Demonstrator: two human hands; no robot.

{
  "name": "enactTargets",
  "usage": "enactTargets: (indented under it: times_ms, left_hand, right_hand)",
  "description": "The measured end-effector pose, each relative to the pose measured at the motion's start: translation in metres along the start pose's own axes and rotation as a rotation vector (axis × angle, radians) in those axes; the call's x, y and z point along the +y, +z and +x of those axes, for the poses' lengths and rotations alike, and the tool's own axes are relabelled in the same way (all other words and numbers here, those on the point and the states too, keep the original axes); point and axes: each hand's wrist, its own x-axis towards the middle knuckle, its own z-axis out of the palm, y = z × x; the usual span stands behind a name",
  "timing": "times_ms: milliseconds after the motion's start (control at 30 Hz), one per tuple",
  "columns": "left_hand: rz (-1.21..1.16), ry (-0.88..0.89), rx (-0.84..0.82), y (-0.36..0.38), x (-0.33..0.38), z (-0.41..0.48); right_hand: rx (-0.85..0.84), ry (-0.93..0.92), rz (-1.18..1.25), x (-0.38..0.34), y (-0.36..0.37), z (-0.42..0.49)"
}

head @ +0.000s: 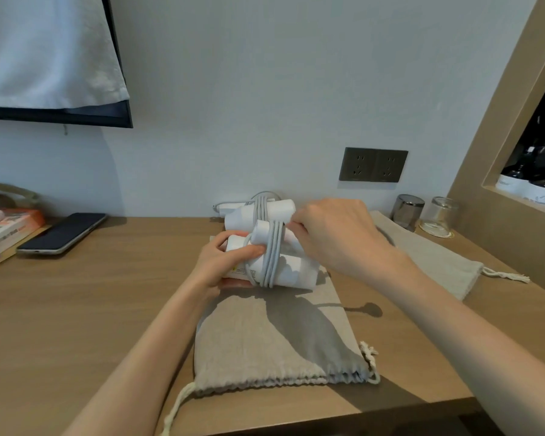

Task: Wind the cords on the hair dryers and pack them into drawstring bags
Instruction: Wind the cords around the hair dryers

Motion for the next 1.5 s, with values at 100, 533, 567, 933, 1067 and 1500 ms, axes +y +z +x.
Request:
enactTargets:
  times_ms: [100, 533, 567, 933, 1067, 1500]
  left_hand:
    - [-0.043, -0.047, 0.053, -0.001, -0.001, 0.000]
    - [0.340, 0.207, 0.268, 0.007, -0.010, 0.009]
    - [0.439, 0.213, 0.294, 0.007, -0.012, 0.011]
    - [0.783, 0.707, 0.266, 0.005, -0.022, 0.017]
    - [1.270, 0.840, 0.311, 0.003, -0.029, 0.027]
    - [1.354, 0.740, 0.198, 0.011, -0.008, 0.046]
  right_hand:
    - [-0.023, -0.082, -0.024, -0.011, 0.020, -0.007]
    - [0.023, 0.000, 0.087, -0.016, 0.102, -0.019]
    - [0.030, -0.004, 0.090, -0.017, 0.105, -0.018]
    - [0.030, -0.057, 0.210, -0.024, 0.110, -0.003]
    - [0.028, -0.065, 0.238, -0.020, 0.113, 0.003]
    - [0.149, -0.127, 0.391, 0.008, 0.136, -0.023]
